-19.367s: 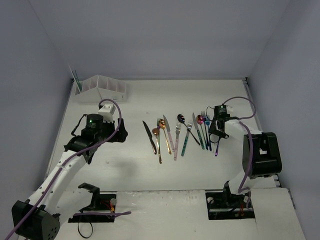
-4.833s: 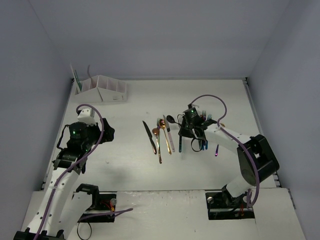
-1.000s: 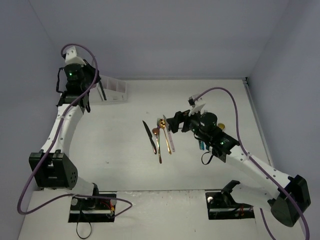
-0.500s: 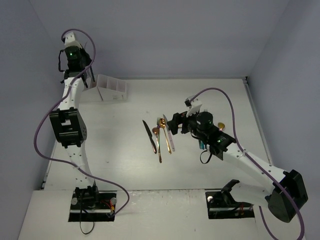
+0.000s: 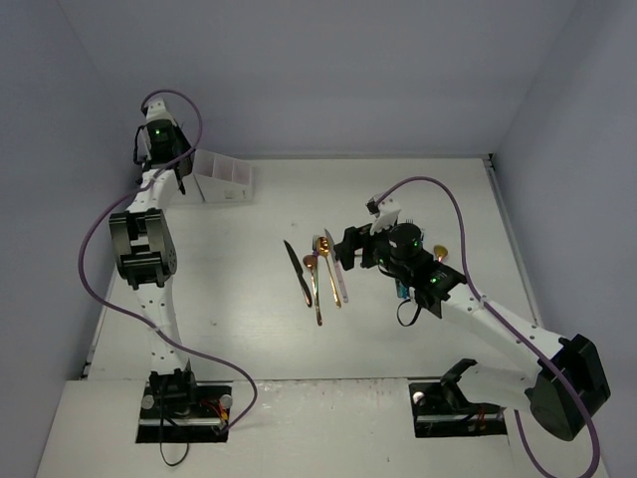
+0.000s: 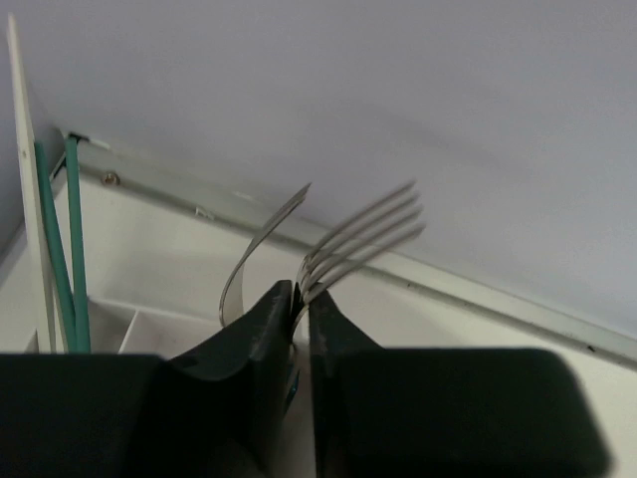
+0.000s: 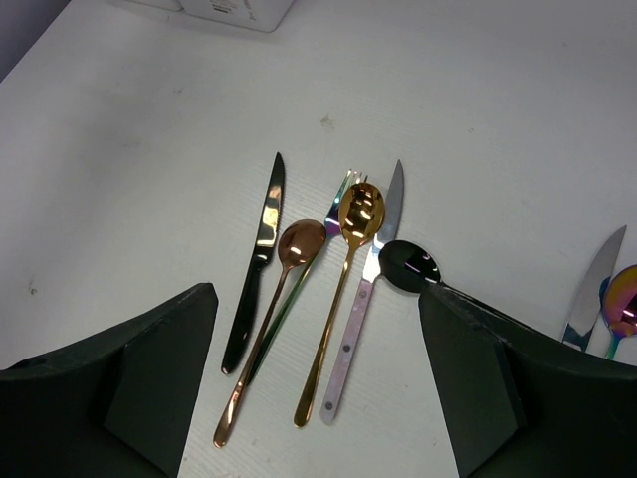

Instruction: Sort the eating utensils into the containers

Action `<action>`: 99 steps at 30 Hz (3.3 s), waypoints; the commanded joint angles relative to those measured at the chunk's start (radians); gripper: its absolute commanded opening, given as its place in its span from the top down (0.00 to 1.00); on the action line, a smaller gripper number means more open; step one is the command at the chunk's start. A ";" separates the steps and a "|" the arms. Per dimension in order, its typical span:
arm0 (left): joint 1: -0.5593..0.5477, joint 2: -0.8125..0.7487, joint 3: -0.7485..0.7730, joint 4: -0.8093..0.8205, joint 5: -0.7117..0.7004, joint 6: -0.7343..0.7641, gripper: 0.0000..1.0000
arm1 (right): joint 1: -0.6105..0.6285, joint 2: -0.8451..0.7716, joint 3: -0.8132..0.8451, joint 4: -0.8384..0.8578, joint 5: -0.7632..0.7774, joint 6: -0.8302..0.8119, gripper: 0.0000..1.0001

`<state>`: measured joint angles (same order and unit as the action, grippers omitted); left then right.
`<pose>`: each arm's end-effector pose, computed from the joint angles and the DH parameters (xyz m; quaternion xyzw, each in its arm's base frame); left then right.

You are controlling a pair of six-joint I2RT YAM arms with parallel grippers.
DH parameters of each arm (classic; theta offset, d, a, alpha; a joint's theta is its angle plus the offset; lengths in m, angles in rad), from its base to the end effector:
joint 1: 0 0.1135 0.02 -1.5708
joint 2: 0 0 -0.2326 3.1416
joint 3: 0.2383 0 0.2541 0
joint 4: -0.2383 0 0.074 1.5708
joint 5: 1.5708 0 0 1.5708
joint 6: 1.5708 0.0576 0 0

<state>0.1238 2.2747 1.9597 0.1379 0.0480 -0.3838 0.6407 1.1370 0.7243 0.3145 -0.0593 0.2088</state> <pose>0.5495 0.0656 0.2482 -0.1776 0.7460 -0.1014 0.6338 0.2411 0.1841 0.2676 -0.1781 0.7192 0.2966 0.6026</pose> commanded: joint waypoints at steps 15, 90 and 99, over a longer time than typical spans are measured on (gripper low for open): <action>0.000 -0.445 -0.293 0.104 0.008 0.028 0.31 | -0.015 -0.050 0.008 -0.148 0.260 0.135 0.21; -0.757 -1.303 -0.880 -0.209 0.108 -0.243 0.23 | 0.068 -0.019 0.304 -0.208 0.041 -0.018 1.00; -0.903 -1.198 -0.814 -0.066 -0.015 -0.183 0.23 | 0.203 -0.095 0.249 -0.100 -0.061 -0.025 1.00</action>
<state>-0.7434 1.0619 1.0908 -0.0931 0.0988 -0.5888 0.8049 1.0512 0.9808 0.0925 -0.0725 0.2023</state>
